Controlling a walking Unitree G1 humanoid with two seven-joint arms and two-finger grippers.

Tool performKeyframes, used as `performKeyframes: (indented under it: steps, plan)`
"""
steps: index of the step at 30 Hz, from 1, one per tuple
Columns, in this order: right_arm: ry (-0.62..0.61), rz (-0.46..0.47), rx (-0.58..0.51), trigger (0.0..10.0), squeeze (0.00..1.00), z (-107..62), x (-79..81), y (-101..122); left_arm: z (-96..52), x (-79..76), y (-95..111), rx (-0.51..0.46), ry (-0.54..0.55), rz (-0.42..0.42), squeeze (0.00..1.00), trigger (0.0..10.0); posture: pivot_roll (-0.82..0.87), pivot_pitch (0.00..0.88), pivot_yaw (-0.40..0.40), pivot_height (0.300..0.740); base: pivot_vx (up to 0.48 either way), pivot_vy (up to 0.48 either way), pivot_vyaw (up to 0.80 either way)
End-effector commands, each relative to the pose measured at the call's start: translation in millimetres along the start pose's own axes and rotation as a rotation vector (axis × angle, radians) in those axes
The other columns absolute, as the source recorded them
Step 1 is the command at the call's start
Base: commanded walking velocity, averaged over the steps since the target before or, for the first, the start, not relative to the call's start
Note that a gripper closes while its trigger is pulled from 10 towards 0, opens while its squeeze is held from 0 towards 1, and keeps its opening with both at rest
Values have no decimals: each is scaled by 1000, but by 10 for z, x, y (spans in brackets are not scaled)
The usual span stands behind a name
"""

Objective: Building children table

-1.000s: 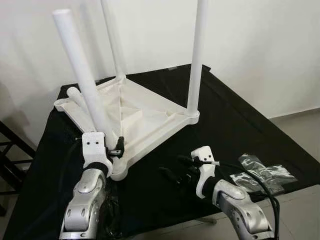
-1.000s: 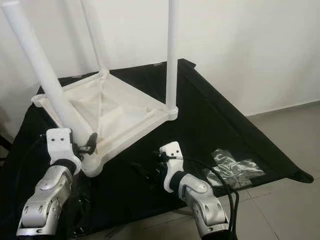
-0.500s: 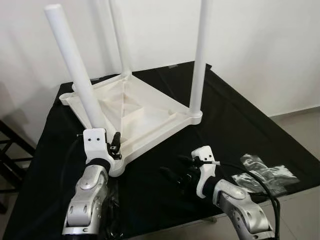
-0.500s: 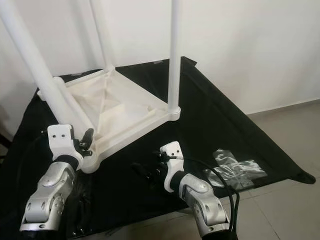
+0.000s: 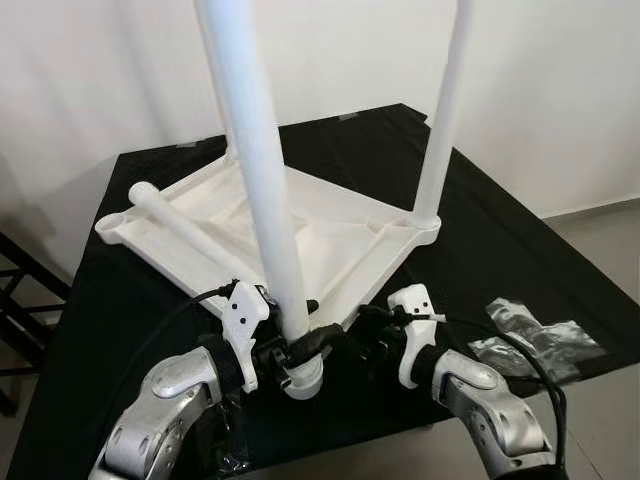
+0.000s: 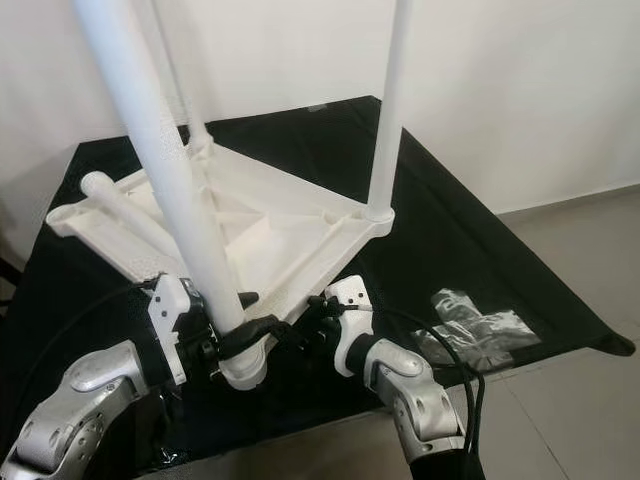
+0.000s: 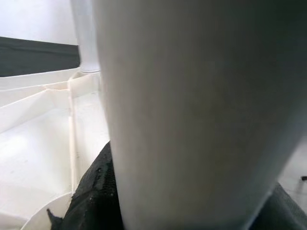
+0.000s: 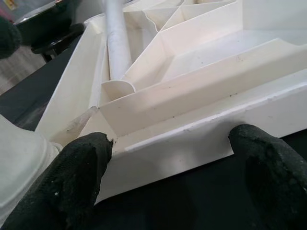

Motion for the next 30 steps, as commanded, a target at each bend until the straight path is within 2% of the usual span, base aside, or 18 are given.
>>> performKeyframes:
  steps: [1, 5, 7, 8, 9, 10, 11, 12, 13, 14, 17, 19, 22, 23, 24, 25, 26, 30]
  plan:
    - [29, -4, -9, 10000, 0, 54, 74, 27, 97, -177, 91, -81, -111, -3, 0, 0, -129, 0, 42, 740, 0, 0, 0]
    - [29, -3, -8, 10000, 0, 50, 77, 26, 86, -187, 103, -95, -119, -5, 0, 0, -128, 0, 40, 740, 0, 0, 0]
    - [30, -2, -7, 10000, 0, 47, 80, 26, 88, -141, 79, -84, -78, 5, 0, 0, -126, 0, 42, 740, 0, 0, 0]
    - [31, 0, -7, 10000, 0, 47, 82, 26, 87, -49, 38, -62, -13, 5, 0, 4863, -127, 0, 42, 740, 0, 0, 0]
    - [31, 1, -8, 10000, 0, 47, 83, 26, 83, 15, 8, -47, 31, 4, 0, 4863, -127, 0, 42, 740, 0, 0, 0]
    - [32, 1, -8, 10000, 0, 47, 85, 28, 74, 154, -42, -21, 120, 11, 0, 10000, -126, 0, 44, 740, 0, 0, 0]
    - [32, 1, -8, 10000, 0, 47, 85, 28, 74, 154, -42, -21, 120, 11, 0, 10000, -126, 0, 44, 740, 0, 0, 0]
    - [32, 2, -8, 10000, 0, 48, 86, 29, 55, 269, -82, -6, 194, 8, 510, 10000, -123, 0, 44, 740, 0, 0, 0]
    - [32, 2, -8, 10000, 0, 48, 86, 29, 55, 269, -82, -6, 194, 8, 510, 10000, -123, 0, 44, 740, 0, 0, 0]
    - [32, 4, -9, 10000, 0, 49, 88, 30, 14, 409, -143, 25, 288, 22, 1000, 10000, -122, 0, 44, 740, 0, 0, 0]
    - [34, 8, -10, 10000, 0, 50, 95, 29, -177, 795, -270, 98, 557, 18, 1000, 10000, -120, 0, 44, 740, 0, 0, 0]
    - [34, 10, -11, 10000, 0, 50, 98, 28, -308, 961, -309, 148, 679, 42, 1000, 10000, -117, 0, 44, 740, 0, 0, 0]
    - [34, 11, -12, 10000, 0, 48, 99, 28, -417, 1061, -332, 182, 762, 54, 1000, 10000, -117, 0, 45, 740, 0, 0, 0]
    - [35, 13, -12, 10000, 0, 48, 100, 28, -559, 1165, -359, 214, 860, 48, 910, 10000, -115, 0, 45, 740, 0, 0, 0]
    - [35, 14, -12, 10000, 0, 47, 101, 28, -660, 1230, -376, 235, 927, 41, 910, 10000, -115, 1, 45, 740, 0, 0, 0]
    - [35, 14, -13, 10000, 0, 45, 100, 28, -769, 1286, -400, 259, 996, 30, 0, 10000, -114, 2, 45, 740, 0, 0, 0]
    - [35, 14, -13, 10000, 0, 45, 100, 28, -769, 1286, -400, 259, 996, 30, 0, 10000, -114, 2, 45, 740, 0, 0, 0]
    - [35, 16, -13, 10000, 0, 43, 98, 29, -955, 1359, -421, 288, 1114, 16, 0, 10000, -113, 2, 45, 740, 0, 0, 0]
Point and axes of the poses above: a point about 5 cm out from each wrist's last joint towards the gripper, its own z axis pointing out of the wrist towards the gripper, its own y axis along the axis of the wrist's last joint, x = y × z, the point moved 5 cm from there along z, pointing out of the wrist towards the gripper, and after that the axes turned 12 degrees about z, right-handed, at the moved point
